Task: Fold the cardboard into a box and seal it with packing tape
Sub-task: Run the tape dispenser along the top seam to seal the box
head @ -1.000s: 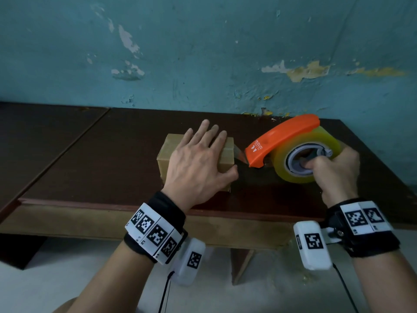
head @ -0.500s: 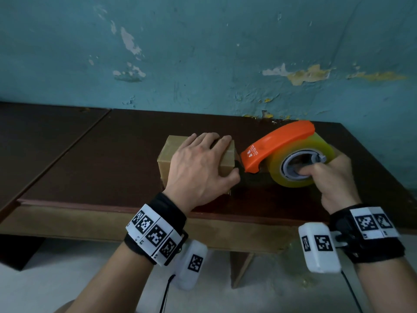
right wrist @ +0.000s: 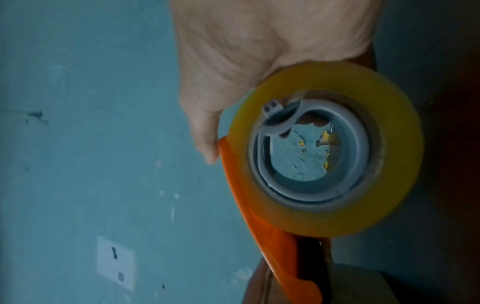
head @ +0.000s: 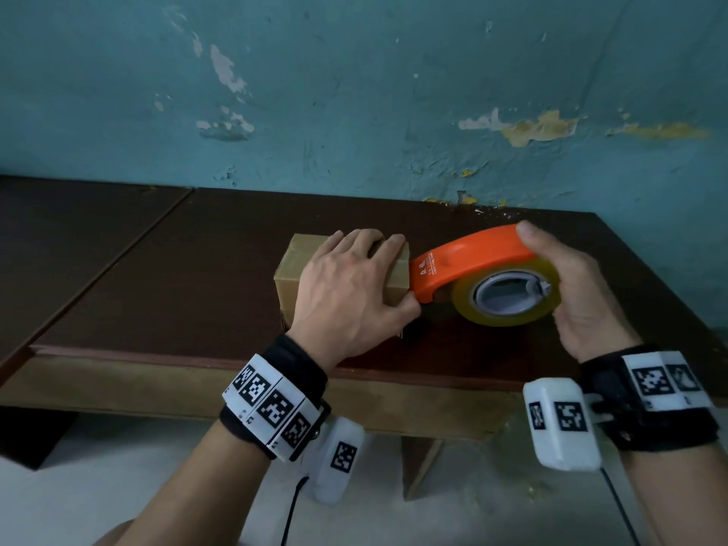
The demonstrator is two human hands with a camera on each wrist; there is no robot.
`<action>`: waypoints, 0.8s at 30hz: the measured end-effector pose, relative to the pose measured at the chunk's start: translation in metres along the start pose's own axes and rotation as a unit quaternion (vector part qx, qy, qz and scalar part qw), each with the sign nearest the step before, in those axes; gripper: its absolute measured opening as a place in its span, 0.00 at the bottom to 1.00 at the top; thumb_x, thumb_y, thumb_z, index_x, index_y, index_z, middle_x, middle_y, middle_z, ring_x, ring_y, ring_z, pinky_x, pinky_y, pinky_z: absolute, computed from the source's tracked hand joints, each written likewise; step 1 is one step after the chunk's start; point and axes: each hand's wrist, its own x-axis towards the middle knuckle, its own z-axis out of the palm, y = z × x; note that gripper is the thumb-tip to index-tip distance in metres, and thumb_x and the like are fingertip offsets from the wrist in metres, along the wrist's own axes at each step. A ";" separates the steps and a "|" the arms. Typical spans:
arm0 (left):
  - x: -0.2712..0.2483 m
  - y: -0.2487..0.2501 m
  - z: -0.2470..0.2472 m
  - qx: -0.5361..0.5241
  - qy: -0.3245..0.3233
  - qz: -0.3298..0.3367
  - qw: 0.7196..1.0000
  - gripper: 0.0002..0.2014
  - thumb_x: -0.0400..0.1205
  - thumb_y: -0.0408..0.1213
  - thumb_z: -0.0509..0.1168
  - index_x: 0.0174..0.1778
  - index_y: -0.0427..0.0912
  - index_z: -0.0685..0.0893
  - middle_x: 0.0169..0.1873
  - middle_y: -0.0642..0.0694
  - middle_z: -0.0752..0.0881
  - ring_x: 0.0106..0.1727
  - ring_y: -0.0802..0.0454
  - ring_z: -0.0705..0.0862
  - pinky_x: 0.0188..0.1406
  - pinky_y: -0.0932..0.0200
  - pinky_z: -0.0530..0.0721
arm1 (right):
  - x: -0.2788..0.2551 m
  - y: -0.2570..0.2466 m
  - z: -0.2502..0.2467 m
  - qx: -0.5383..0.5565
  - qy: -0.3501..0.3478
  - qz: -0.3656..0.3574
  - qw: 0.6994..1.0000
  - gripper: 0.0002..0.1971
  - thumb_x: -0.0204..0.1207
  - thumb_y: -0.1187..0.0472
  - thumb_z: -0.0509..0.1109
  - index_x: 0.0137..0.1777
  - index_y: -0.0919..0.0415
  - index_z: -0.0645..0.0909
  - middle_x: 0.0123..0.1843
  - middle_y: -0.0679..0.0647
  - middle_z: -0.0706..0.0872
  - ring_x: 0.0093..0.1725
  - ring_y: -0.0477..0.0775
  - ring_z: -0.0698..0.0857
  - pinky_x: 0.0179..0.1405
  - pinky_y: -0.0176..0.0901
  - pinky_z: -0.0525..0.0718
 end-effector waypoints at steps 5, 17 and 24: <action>-0.001 -0.001 0.001 -0.007 0.009 -0.007 1.000 0.39 0.78 0.67 0.57 0.83 0.50 0.78 0.75 0.45 0.83 0.79 0.46 0.80 0.86 0.47 0.67 | 0.006 -0.005 -0.005 0.000 0.044 -0.005 0.999 0.16 0.74 0.47 0.79 0.55 0.57 0.90 0.47 0.56 0.94 0.50 0.63 0.93 0.67 0.63 0.84; -0.002 -0.001 0.001 -0.015 0.021 -0.009 1.000 0.36 0.78 0.65 0.61 0.80 0.50 0.80 0.73 0.45 0.85 0.77 0.47 0.82 0.85 0.47 0.67 | 0.004 -0.011 -0.025 0.009 0.046 0.008 0.999 0.06 0.79 0.53 0.75 0.48 0.54 0.89 0.36 0.48 0.92 0.36 0.49 0.92 0.50 0.50 0.84; -0.001 -0.002 0.000 -0.011 0.013 -0.007 1.000 0.37 0.78 0.66 0.60 0.82 0.50 0.79 0.74 0.45 0.84 0.78 0.46 0.81 0.85 0.47 0.67 | 0.006 -0.014 -0.020 -0.036 0.027 0.024 0.999 0.17 0.71 0.48 0.81 0.53 0.59 0.90 0.42 0.56 0.94 0.44 0.59 0.92 0.65 0.64 0.85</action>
